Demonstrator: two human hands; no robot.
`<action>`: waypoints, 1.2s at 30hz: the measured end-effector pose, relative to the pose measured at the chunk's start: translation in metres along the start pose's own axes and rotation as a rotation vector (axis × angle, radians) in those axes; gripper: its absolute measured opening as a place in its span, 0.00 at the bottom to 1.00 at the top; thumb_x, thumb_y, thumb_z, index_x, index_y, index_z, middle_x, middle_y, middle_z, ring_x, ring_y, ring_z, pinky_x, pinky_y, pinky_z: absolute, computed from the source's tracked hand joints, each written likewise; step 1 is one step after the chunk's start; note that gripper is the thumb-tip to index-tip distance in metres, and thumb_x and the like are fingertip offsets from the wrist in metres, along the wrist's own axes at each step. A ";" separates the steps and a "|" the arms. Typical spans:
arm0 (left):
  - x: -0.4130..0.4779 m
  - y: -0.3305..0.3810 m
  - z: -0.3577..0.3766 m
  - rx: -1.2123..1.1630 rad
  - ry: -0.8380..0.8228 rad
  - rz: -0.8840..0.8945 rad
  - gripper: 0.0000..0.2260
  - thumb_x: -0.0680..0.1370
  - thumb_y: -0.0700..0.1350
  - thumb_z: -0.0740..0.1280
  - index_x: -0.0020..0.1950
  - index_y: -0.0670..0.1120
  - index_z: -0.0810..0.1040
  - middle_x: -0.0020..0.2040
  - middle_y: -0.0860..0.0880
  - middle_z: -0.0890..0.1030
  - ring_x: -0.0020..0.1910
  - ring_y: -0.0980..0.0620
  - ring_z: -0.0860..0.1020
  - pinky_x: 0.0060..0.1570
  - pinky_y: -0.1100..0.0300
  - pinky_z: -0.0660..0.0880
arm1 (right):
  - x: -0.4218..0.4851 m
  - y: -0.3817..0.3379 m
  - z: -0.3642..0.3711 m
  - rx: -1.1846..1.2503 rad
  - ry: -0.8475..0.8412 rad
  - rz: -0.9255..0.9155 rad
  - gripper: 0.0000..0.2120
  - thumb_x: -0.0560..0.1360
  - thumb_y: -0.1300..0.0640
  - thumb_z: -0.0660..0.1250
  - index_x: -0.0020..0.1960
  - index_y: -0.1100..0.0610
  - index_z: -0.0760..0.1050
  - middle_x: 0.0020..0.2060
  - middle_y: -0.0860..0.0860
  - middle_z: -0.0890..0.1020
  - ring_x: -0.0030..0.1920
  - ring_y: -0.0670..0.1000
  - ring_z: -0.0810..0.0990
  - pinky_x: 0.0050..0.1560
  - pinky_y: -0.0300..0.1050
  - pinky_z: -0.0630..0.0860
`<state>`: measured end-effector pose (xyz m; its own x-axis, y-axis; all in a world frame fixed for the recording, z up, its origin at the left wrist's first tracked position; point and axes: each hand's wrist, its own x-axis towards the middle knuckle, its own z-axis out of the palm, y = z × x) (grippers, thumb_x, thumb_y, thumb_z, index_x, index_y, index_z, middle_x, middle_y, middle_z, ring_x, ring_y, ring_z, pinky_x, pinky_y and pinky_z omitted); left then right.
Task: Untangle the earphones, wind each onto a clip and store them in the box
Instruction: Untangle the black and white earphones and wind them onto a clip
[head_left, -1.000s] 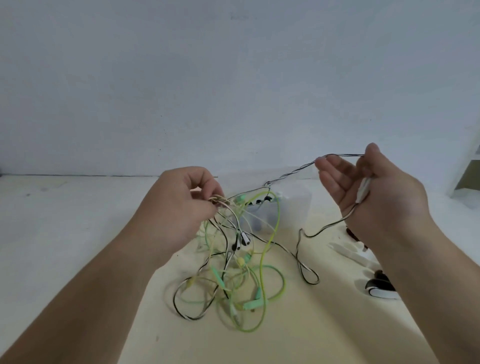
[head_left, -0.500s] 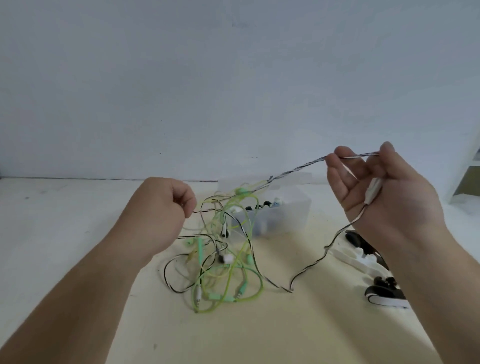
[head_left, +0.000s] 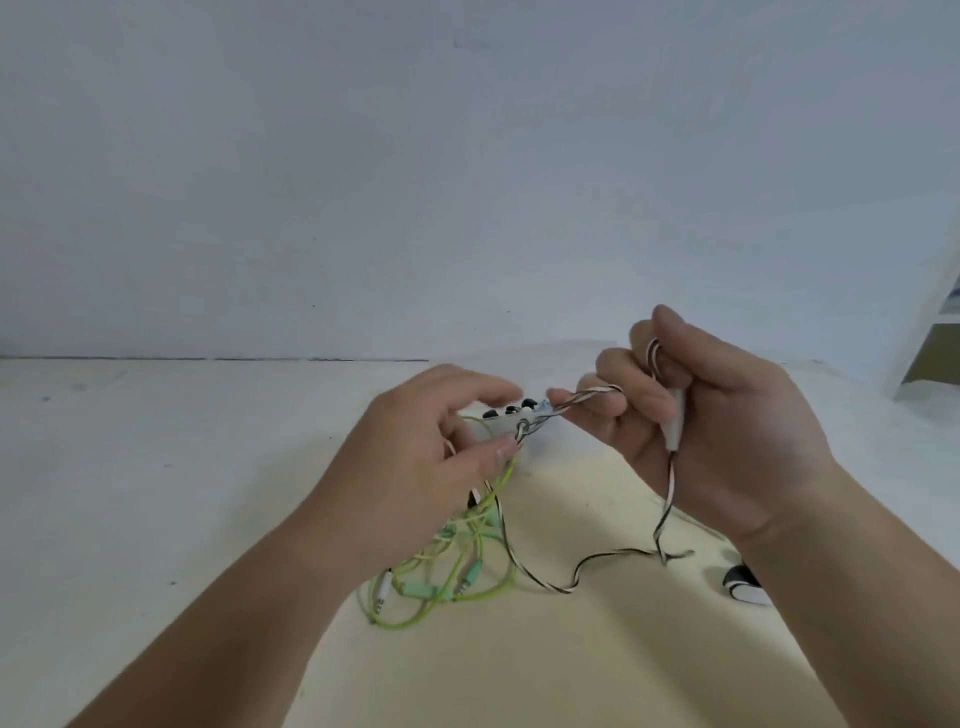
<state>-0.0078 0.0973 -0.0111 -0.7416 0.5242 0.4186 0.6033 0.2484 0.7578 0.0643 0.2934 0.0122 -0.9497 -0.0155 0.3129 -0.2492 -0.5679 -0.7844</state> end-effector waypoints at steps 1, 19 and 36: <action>0.001 -0.002 0.000 0.010 0.006 -0.009 0.10 0.74 0.42 0.75 0.49 0.56 0.84 0.34 0.59 0.79 0.29 0.58 0.72 0.31 0.70 0.68 | 0.000 0.000 -0.001 0.001 -0.005 -0.003 0.17 0.76 0.54 0.63 0.29 0.55 0.67 0.23 0.51 0.64 0.30 0.52 0.70 0.53 0.53 0.80; 0.006 -0.002 -0.004 -0.039 0.134 -0.135 0.10 0.82 0.38 0.56 0.46 0.50 0.71 0.42 0.58 0.85 0.32 0.48 0.72 0.32 0.49 0.73 | -0.005 0.002 0.000 -1.085 0.150 0.194 0.03 0.70 0.58 0.76 0.43 0.57 0.85 0.26 0.47 0.70 0.29 0.46 0.70 0.41 0.51 0.83; 0.006 -0.001 -0.008 -0.089 0.193 -0.167 0.17 0.76 0.38 0.71 0.58 0.57 0.78 0.55 0.57 0.80 0.49 0.62 0.82 0.42 0.68 0.74 | 0.002 0.012 -0.004 -0.637 0.244 0.106 0.16 0.82 0.59 0.58 0.36 0.60 0.70 0.32 0.59 0.79 0.39 0.57 0.75 0.46 0.51 0.70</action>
<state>-0.0152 0.0936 -0.0053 -0.8761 0.3145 0.3655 0.4462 0.2414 0.8618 0.0581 0.2903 0.0013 -0.9721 0.1836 0.1462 -0.1446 0.0223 -0.9892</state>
